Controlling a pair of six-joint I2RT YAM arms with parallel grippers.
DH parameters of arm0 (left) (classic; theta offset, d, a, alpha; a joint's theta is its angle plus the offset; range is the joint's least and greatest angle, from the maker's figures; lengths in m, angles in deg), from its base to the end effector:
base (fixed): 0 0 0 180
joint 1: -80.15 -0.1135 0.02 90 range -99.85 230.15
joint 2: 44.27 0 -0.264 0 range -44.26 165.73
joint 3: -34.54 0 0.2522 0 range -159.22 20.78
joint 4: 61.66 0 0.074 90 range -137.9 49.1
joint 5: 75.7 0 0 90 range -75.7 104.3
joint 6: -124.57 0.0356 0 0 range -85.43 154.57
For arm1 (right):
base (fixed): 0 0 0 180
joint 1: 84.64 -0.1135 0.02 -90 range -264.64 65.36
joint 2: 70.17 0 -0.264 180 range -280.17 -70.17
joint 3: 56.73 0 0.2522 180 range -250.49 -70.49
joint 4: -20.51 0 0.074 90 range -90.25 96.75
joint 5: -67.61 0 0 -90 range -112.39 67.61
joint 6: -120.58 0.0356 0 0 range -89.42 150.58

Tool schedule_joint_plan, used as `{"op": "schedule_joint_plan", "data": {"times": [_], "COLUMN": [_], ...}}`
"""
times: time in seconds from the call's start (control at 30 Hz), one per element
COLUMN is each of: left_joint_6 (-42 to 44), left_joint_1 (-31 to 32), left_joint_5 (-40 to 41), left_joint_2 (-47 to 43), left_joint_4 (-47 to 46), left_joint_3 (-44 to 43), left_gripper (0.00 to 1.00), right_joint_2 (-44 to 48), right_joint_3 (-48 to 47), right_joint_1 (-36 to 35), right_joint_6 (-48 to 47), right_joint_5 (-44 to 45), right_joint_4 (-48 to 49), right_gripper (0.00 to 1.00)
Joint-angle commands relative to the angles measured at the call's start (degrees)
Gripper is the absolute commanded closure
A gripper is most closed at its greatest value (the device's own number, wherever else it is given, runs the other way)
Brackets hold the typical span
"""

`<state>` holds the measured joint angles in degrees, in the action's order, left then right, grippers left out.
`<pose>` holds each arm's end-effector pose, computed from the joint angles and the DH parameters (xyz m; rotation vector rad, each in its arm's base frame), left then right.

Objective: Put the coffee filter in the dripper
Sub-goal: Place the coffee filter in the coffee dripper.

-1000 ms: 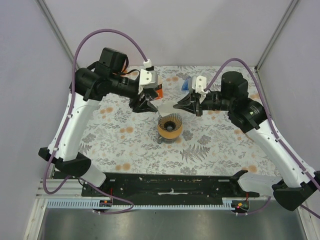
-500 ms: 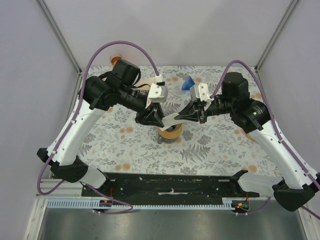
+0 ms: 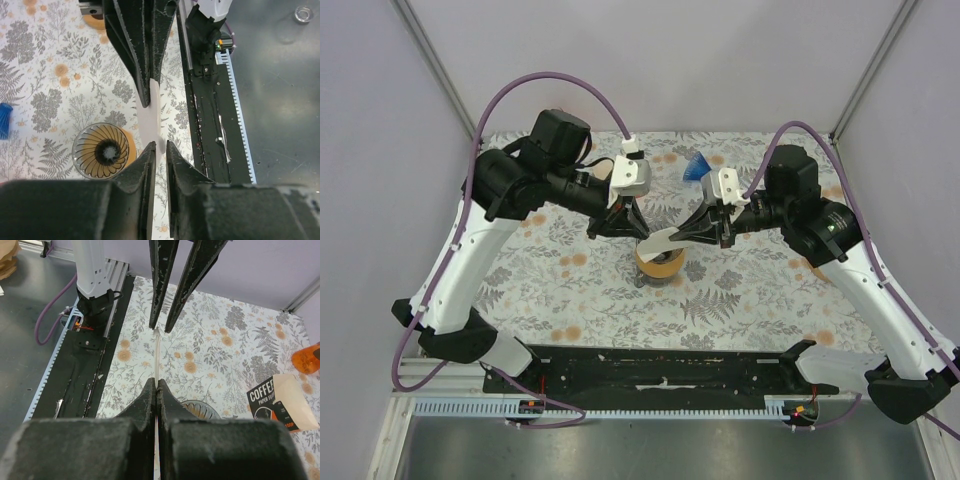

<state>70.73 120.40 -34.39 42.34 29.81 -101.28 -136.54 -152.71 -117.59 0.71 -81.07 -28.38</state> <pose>0.1669 -0.1763 0.5024 1.6703 1.4252 -1.0075 0.1687 0.1456 0.4494 -1.4855 1.1131 1.0017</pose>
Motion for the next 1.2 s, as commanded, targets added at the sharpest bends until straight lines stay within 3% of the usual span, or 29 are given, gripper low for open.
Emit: {"op": "schedule_joint_plan", "data": {"times": [0.0,0.47,1.17], "left_joint_6": [-3.91,-6.28,-6.98], "left_joint_1": [0.09,0.00,0.53], "left_joint_5": [4.56,5.71,3.95], "left_joint_2": [0.05,0.23,1.37], "left_joint_4": [2.97,0.86,-0.10], "left_joint_3": [-0.81,-1.69,-3.10], "left_gripper": [0.82,0.93,0.92], "right_joint_2": [0.54,0.54,-0.16], "right_joint_3": [-1.81,-1.54,-1.72], "right_joint_1": [0.08,0.08,0.08], "right_joint_6": [-0.63,-0.28,0.42], "right_joint_5": [-1.53,-2.23,-2.23], "right_joint_4": [0.07,0.07,0.07], "right_gripper": [1.00,1.00,1.00]}}
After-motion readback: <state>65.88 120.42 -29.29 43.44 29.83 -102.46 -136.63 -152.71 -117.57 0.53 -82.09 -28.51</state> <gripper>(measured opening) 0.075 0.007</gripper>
